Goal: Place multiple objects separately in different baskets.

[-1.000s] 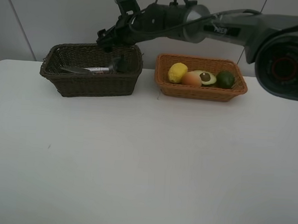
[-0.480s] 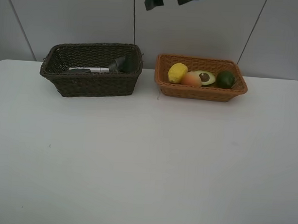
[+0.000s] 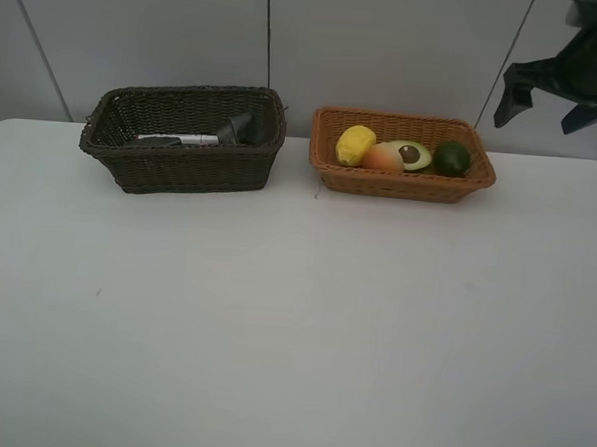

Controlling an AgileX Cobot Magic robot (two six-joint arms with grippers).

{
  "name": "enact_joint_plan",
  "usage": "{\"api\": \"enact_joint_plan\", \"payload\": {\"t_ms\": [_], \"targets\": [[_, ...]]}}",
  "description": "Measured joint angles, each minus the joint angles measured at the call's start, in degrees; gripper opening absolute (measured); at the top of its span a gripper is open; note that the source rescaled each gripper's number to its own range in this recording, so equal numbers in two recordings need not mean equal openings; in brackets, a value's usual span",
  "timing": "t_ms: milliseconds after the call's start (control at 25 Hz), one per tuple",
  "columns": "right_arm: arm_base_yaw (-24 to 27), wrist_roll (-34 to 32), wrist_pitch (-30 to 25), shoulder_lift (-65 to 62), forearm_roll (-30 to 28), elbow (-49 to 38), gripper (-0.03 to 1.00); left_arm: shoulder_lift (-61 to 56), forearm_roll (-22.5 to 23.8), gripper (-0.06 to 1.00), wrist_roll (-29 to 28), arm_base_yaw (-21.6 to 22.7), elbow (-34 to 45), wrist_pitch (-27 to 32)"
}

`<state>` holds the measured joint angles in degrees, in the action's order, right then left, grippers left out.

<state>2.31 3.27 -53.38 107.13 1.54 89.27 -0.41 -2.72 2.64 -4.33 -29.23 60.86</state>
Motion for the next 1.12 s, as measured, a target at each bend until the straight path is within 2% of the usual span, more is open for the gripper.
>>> {"api": "enact_joint_plan", "payload": {"t_ms": [120,280,640,920,1120], "targets": [[2.8,0.0,2.8,-8.2,0.8,-7.3,0.99,0.0,0.0,1.0,0.0,0.0,0.0,0.0],[3.2,0.0,4.4,-21.2,1.4,-17.3,0.99,0.0,0.0,1.0,0.0,0.0,0.0,0.0],[2.6,0.0,1.5,-59.2,2.5,-42.2,0.99,0.0,0.0,1.0,0.0,0.0,0.0,0.0],[2.6,0.0,-6.7,-88.5,2.9,-49.1,0.99,0.0,0.0,1.0,0.0,0.0,0.0,0.0],[2.6,0.0,-9.8,-101.2,2.9,-49.5,0.99,0.0,0.0,1.0,0.0,0.0,0.0,0.0]]}}
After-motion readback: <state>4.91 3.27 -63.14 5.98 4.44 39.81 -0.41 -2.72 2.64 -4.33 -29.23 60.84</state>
